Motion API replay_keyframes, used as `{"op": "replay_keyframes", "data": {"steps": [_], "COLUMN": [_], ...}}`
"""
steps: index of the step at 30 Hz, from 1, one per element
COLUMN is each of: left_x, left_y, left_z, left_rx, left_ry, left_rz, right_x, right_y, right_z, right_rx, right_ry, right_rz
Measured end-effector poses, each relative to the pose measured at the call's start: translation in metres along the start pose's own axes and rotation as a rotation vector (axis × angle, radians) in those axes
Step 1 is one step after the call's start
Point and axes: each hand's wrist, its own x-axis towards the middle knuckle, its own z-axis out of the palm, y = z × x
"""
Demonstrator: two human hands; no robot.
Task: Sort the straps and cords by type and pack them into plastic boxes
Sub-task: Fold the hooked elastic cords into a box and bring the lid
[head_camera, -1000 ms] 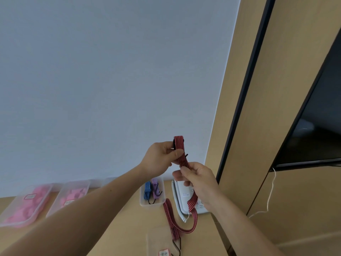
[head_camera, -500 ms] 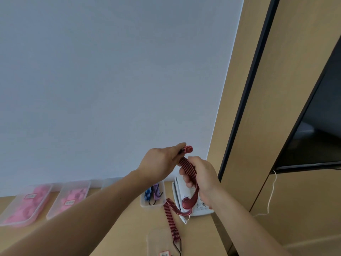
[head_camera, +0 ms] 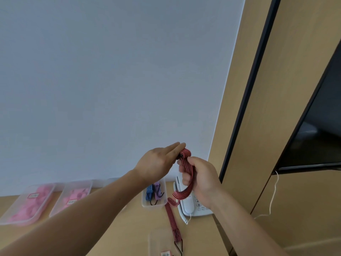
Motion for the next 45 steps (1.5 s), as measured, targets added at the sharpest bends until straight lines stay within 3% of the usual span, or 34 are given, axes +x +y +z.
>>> {"op": "replay_keyframes", "data": {"steps": [8, 10, 14, 15, 17, 19, 23, 31, 38, 41, 45], "left_x": [-0.005, -0.003, 0.019, 0.023, 0.028, 0.030, 0.033, 0.038, 0.045, 0.042, 0.037], "left_y": [-0.003, 0.000, 0.010, 0.011, 0.014, 0.016, 0.013, 0.005, 0.004, 0.001, 0.000], "left_z": [0.006, 0.006, -0.007, -0.009, -0.013, -0.014, -0.013, -0.016, -0.020, -0.021, -0.024], "left_rx": [-0.065, -0.294, -1.280, -1.407, -1.485, -1.515, -1.405, -1.150, -0.950, -0.706, -0.285], "left_ry": [-0.007, -0.013, -0.175, -0.245, -0.319, -0.254, -0.105, -0.016, 0.090, 0.082, 0.121], "left_rz": [0.034, -0.213, -1.036, -1.091, -1.040, -1.019, -0.998, -0.911, -0.759, -0.591, -0.208], "right_x": [-0.002, -0.002, 0.003, 0.003, 0.002, 0.002, 0.004, 0.003, 0.009, 0.010, 0.012], "right_y": [0.003, 0.003, 0.005, 0.006, 0.009, 0.009, 0.007, 0.005, -0.007, -0.017, -0.025], "right_z": [0.000, -0.002, -0.007, -0.008, -0.008, -0.008, -0.014, -0.012, -0.008, -0.001, 0.005], "right_rx": [-0.162, -0.133, -0.210, -0.242, -0.269, -0.248, -0.329, -0.370, -0.289, -0.155, -0.113], "right_ry": [0.091, 0.101, 0.133, 0.129, 0.099, 0.094, 0.167, 0.082, 0.125, 0.096, 0.078], "right_rz": [-0.094, -0.162, -0.278, -0.297, -0.332, -0.315, -0.205, -0.099, -0.119, -0.158, -0.161]}}
